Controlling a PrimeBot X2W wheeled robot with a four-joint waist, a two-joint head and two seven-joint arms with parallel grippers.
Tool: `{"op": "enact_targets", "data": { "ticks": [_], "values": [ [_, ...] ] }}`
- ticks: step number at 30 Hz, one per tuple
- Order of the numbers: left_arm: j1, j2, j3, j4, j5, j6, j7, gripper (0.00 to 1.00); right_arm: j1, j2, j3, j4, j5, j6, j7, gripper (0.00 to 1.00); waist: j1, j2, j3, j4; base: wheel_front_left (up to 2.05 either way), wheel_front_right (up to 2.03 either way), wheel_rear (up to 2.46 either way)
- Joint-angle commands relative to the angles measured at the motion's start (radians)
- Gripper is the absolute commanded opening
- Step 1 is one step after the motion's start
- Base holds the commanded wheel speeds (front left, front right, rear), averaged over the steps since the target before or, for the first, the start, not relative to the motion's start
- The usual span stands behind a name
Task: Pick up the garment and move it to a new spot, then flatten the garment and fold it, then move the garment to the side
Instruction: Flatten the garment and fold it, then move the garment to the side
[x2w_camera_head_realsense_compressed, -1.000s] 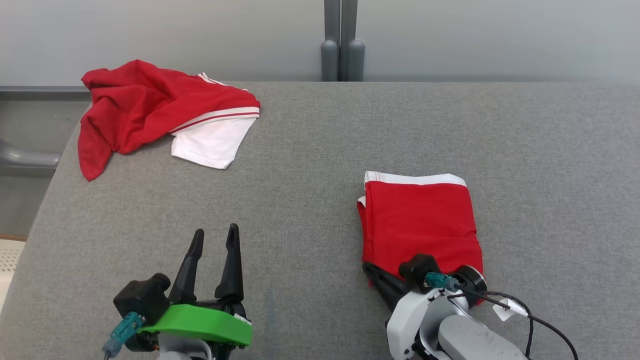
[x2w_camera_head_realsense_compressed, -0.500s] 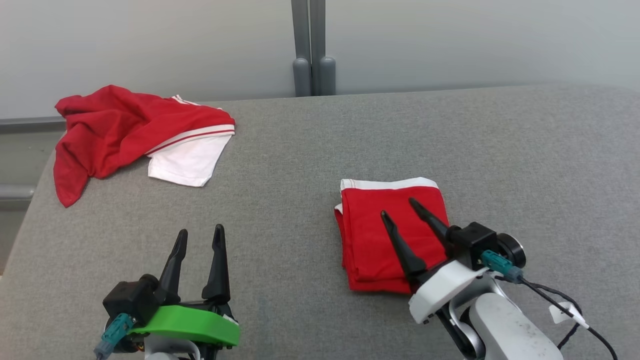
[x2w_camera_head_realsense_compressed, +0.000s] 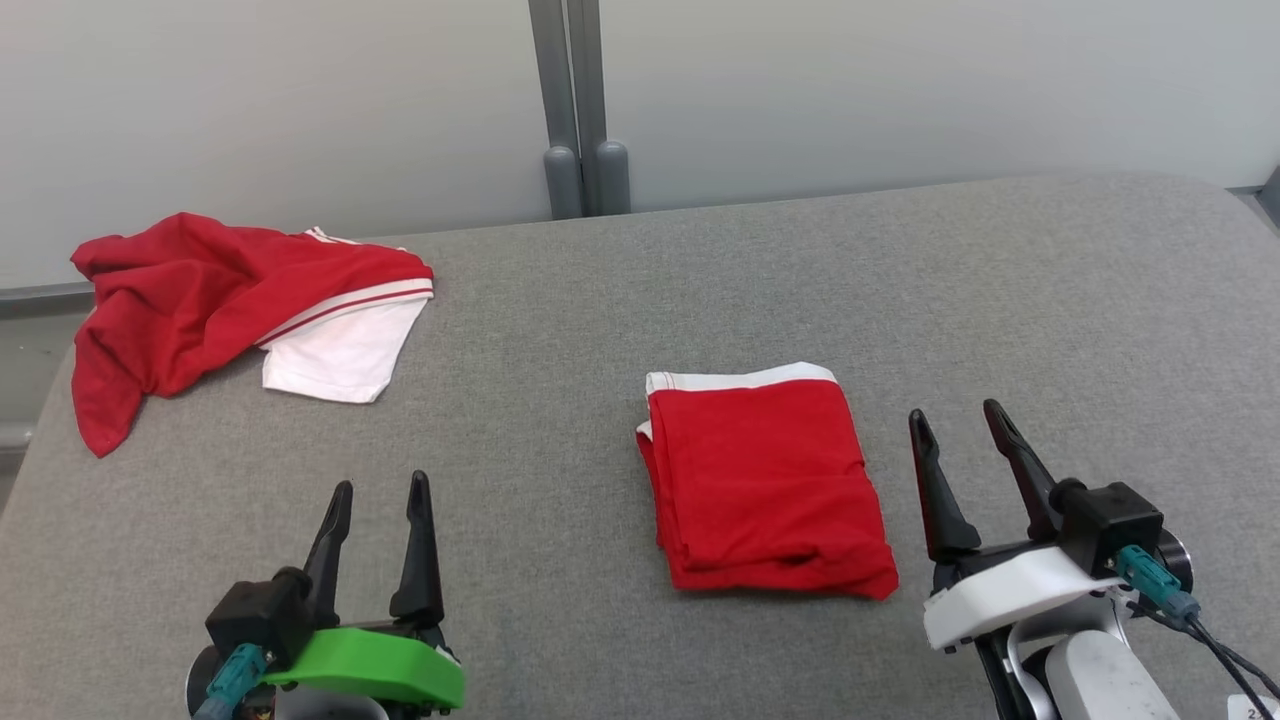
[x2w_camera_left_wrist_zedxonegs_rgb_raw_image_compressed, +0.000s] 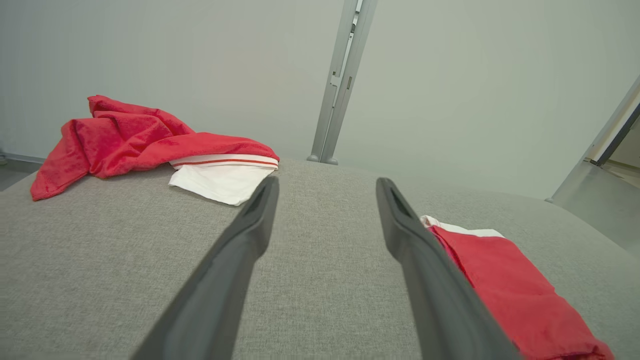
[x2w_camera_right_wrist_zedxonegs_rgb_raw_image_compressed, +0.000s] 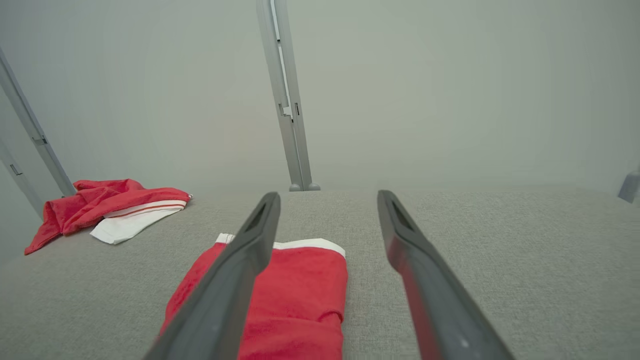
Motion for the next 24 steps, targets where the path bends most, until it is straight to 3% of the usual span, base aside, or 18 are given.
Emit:
{"op": "enact_targets", "data": {
  "ticks": [1, 24],
  "values": [
    [0.022, -0.006, 0.015, -0.001, 0.013, -0.005, -0.003, 1.0, 0.022, 0.003, -0.012, -0.01, 0.0, 0.0, -0.003, 1.0, 0.0, 0.0, -0.001, -0.002, 0.0, 0.0, 0.0],
    [0.041, -0.052, 0.094, 0.019, 0.11, -0.048, -0.003, 1.0, 0.037, 0.01, -0.026, -0.008, 0.036, 0.0, -0.003, 1.0, 0.0, 0.0, 0.011, 0.005, 0.0, 0.0, 0.0]
  ]
}}
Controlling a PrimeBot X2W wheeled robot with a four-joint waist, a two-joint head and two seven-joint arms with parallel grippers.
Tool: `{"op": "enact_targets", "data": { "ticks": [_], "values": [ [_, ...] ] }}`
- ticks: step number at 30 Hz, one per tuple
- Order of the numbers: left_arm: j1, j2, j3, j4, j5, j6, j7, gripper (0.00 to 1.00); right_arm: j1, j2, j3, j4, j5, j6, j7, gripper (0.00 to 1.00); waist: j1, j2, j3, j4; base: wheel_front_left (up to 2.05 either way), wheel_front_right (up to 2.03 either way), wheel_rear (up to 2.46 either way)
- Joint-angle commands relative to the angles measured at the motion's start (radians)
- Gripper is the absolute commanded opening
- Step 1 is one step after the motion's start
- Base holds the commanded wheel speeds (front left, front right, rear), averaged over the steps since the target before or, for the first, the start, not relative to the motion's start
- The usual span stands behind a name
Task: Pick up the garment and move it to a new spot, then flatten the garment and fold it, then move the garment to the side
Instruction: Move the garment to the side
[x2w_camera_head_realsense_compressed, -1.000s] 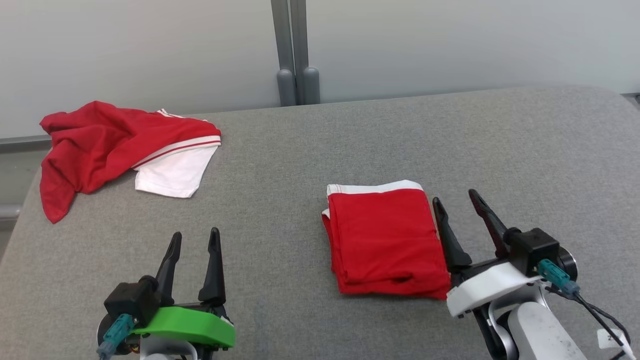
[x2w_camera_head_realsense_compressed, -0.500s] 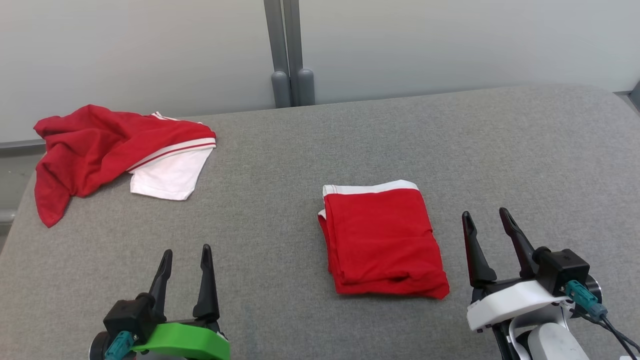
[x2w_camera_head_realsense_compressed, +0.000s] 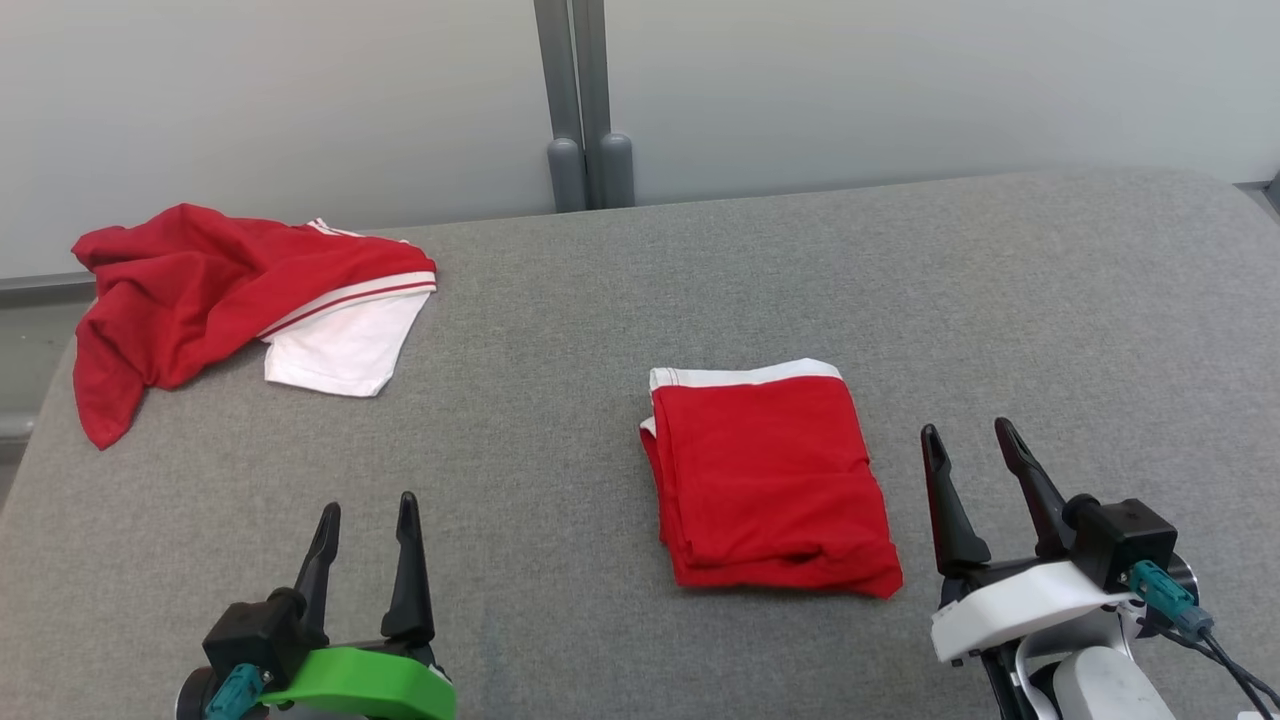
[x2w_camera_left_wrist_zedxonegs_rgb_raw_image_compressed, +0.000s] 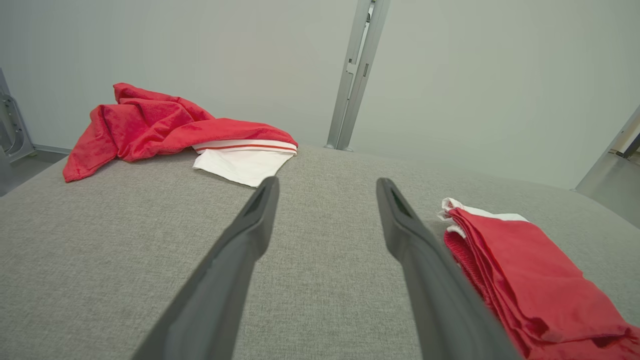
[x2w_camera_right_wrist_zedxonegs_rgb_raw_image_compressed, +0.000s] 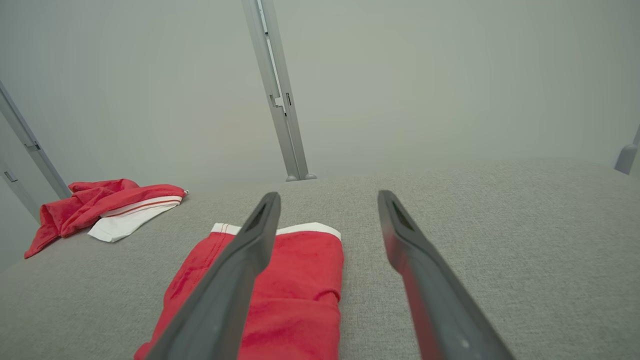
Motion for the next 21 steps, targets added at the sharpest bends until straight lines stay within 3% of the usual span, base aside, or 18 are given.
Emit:
{"op": "enact_targets", "data": {
  "ticks": [1, 9, 21],
  "values": [
    [-0.002, -0.001, 0.006, 0.002, 0.017, -0.005, -0.003, 1.0, -0.002, 0.0, -0.001, 0.003, 0.003, 0.0, -0.003, 1.0, 0.0, 0.0, 0.001, 0.001, 0.0, 0.0, 0.0],
    [-0.007, -0.004, 0.009, 0.001, 0.013, -0.007, -0.003, 1.0, -0.068, -0.013, -0.019, 0.072, -0.014, 0.0, 0.026, 1.0, 0.0, 0.0, 0.014, 0.014, 0.0, 0.0, 0.0],
    [-0.053, -0.004, -0.035, -0.008, -0.033, 0.012, -0.003, 1.0, -0.273, -0.161, 0.043, 0.196, 0.141, 0.0, 0.45, 1.0, 0.0, 0.0, 0.113, 0.083, 0.0, 0.0, 0.0]
  ]
}}
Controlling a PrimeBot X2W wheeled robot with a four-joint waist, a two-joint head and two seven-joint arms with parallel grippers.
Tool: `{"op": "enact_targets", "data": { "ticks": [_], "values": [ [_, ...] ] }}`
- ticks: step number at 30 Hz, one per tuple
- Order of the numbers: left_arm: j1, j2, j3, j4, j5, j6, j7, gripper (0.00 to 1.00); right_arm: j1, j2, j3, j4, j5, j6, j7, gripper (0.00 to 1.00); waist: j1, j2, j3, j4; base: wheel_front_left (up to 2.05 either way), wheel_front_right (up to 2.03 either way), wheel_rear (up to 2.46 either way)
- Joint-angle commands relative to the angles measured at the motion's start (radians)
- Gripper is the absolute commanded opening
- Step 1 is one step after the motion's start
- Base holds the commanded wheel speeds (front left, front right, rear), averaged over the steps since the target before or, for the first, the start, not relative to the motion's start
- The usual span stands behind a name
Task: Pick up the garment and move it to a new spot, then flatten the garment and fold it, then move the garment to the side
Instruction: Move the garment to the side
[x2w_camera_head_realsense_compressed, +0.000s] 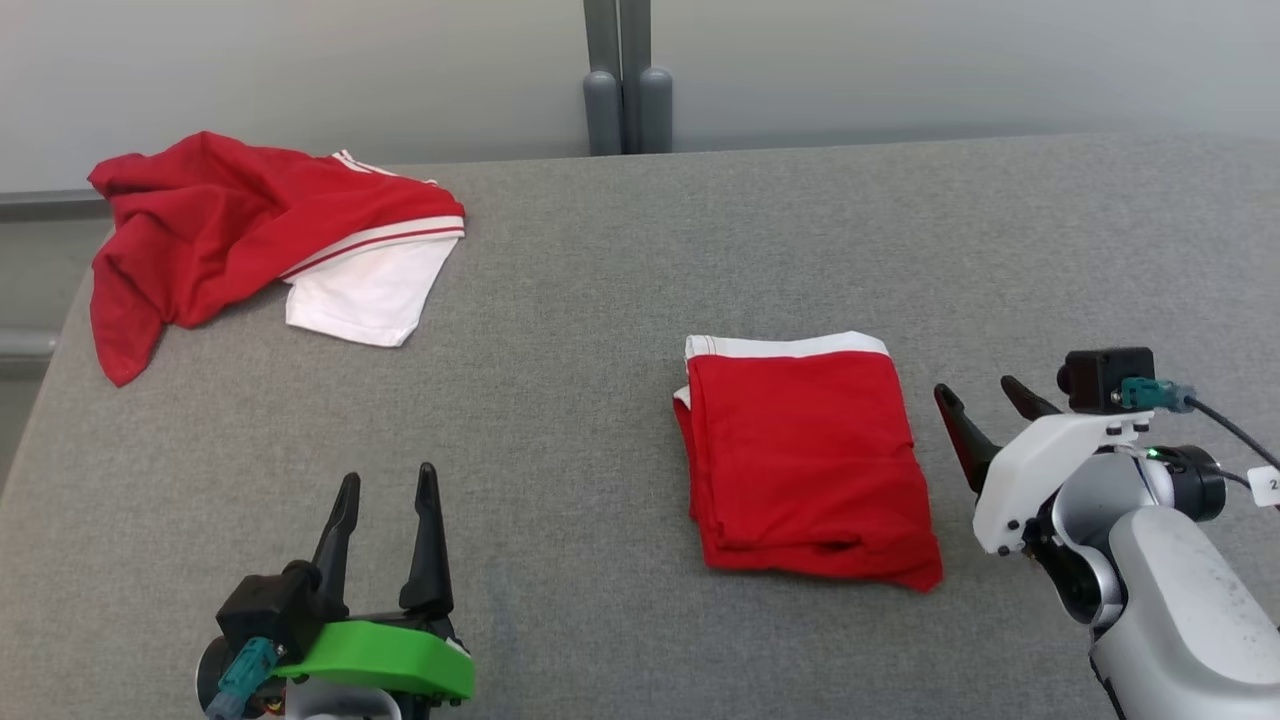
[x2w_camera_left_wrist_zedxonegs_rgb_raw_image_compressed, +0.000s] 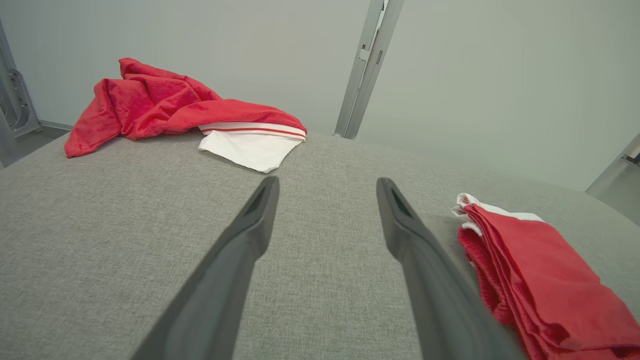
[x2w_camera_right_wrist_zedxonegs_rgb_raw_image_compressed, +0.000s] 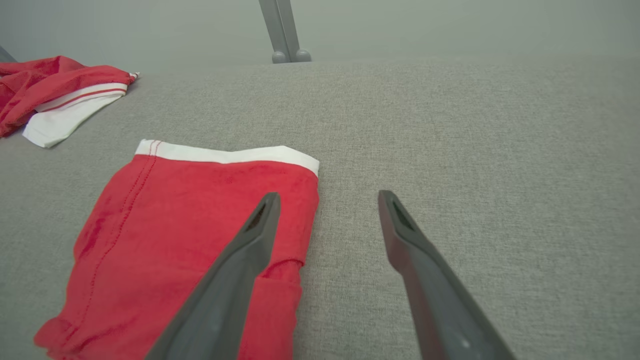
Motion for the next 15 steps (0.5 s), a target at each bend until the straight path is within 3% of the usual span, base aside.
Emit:
{"op": "enact_targets", "data": {
  "ticks": [1, 7, 15],
  "values": [
    [-0.02, 0.002, -0.003, -0.002, -0.008, 0.004, -0.003, 1.0, -0.024, -0.016, 0.011, 0.013, 0.022, 0.0, 0.026, 1.0, 0.0, -0.0001, 0.04, 0.037, 0.0, 0.0, 0.0],
    [-0.039, 0.002, -0.017, -0.001, -0.018, 0.008, -0.003, 1.0, -0.078, -0.055, 0.077, 0.079, 0.125, 0.0, 0.131, 1.0, 0.0, -0.0001, 0.082, 0.083, 0.0, 0.0, 0.0],
    [-0.042, 0.002, -0.022, 0.004, -0.016, 0.011, -0.003, 1.0, -0.108, -0.073, 0.127, 0.171, 0.186, 0.0, 0.16, 1.0, 0.0, -0.0001, 0.085, 0.108, 0.0, 0.0, 0.0]
  ]
}}
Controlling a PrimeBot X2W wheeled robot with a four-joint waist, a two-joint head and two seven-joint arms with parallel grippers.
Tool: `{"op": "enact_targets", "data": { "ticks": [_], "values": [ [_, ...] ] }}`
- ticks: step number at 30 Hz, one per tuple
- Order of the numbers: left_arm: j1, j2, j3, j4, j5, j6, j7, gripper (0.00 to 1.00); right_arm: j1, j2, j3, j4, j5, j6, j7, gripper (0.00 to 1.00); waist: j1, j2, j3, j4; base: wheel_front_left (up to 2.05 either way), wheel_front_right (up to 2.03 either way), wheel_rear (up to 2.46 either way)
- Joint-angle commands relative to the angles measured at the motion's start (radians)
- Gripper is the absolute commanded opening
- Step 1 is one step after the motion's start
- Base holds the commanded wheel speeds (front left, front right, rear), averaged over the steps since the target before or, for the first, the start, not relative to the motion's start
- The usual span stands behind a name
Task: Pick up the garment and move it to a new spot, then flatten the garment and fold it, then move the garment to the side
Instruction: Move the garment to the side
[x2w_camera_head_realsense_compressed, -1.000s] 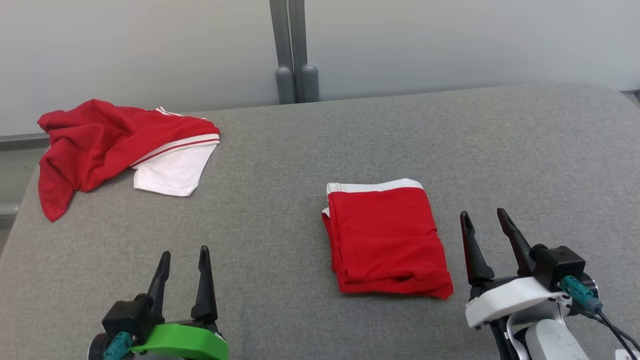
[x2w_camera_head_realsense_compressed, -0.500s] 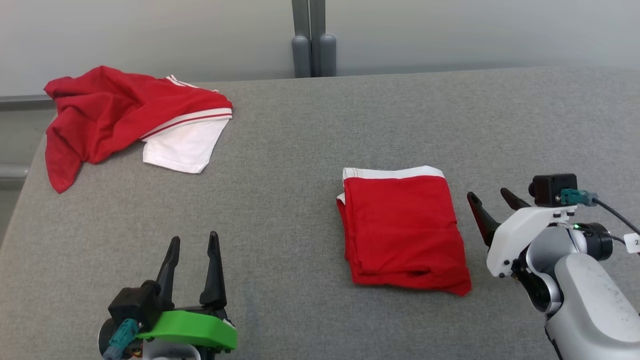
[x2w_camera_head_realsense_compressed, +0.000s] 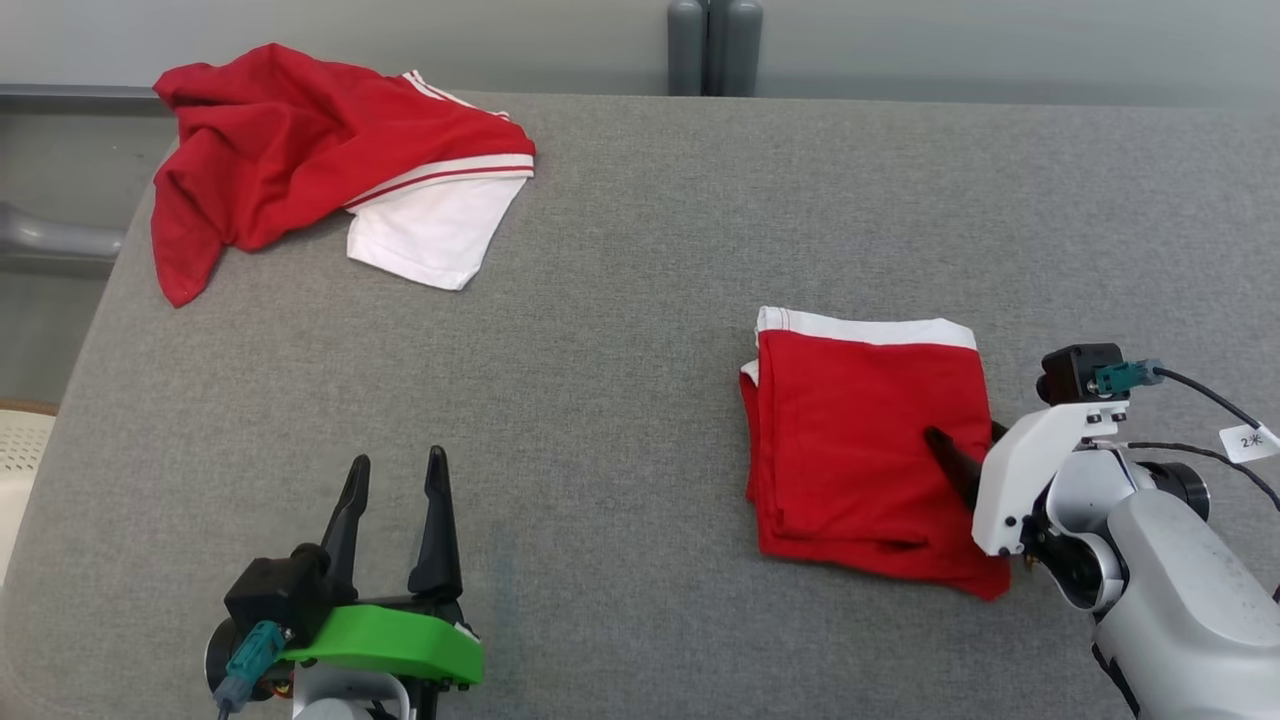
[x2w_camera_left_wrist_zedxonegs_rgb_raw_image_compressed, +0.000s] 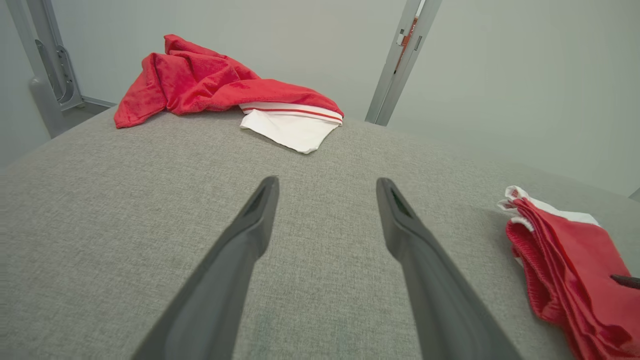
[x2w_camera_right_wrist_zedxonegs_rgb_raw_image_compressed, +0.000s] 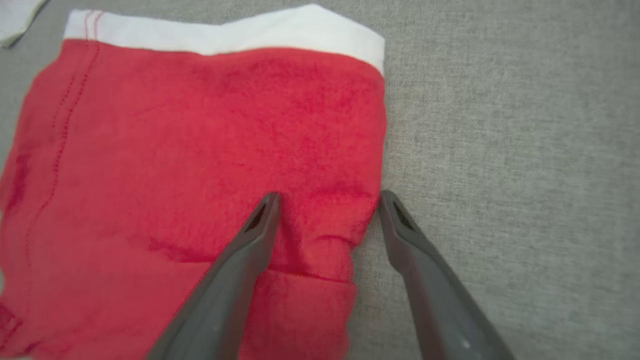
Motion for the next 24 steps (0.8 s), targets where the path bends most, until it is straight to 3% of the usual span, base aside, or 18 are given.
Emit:
{"op": "enact_targets", "data": {
  "ticks": [1, 3, 4, 6, 8, 9, 17, 24],
  "values": [
    [-0.01, 0.002, 0.002, 0.002, -0.002, 0.003, -0.003, 1.0, -0.014, -0.006, 0.008, 0.015, 0.01, 0.0, 0.006, 1.0, 0.0, 0.0, 0.0, 0.006, 0.0, 0.0, 0.0],
    [-0.006, 0.002, 0.005, 0.002, 0.002, 0.003, -0.003, 1.0, -0.016, -0.005, 0.017, 0.036, 0.027, 0.0, 0.01, 1.0, 0.0, 0.0, -0.002, 0.005, 0.0, 0.0, 0.0],
    [-0.003, 0.002, 0.007, 0.001, 0.004, 0.003, -0.003, 1.0, -0.02, -0.007, 0.021, 0.049, 0.036, 0.0, 0.012, 0.94, 0.0, 0.0, -0.003, 0.004, 0.0, 0.0, 0.0],
    [0.0, 0.002, 0.007, 0.0, 0.009, 0.002, -0.003, 1.0, -0.03, -0.01, 0.024, 0.072, 0.05, 0.0, 0.006, 0.47, 0.0, 0.0, -0.004, 0.001, 0.0, 0.0, 0.0],
    [0.001, 0.002, 0.006, 0.0, 0.012, 0.001, -0.003, 1.0, -0.04, -0.012, 0.028, 0.091, 0.06, 0.0, -0.005, 0.26, 0.0, 0.0, -0.004, -0.002, 0.0, 0.0, 0.0],
    [0.001, 0.002, 0.005, -0.001, 0.013, 0.001, -0.003, 1.0, -0.046, -0.014, 0.031, 0.097, 0.065, 0.0, -0.014, 0.0, 0.0, 0.0, -0.003, -0.003, 0.0, 0.0, 0.0],
    [0.005, 0.002, 0.018, -0.009, 0.037, -0.006, -0.003, 1.0, -0.097, -0.047, 0.074, 0.116, 0.066, 0.0, -0.108, 0.0, 0.0, 0.0, 0.004, -0.061, 0.0, 0.0, 0.0],
    [-0.024, 0.002, 0.02, -0.023, 0.063, -0.021, -0.003, 1.0, -0.16, -0.093, 0.096, 0.13, 0.051, 0.0, -0.163, 0.0, 0.0, 0.0, 0.039, -0.189, 0.0, 0.0, 0.0]
  ]
}}
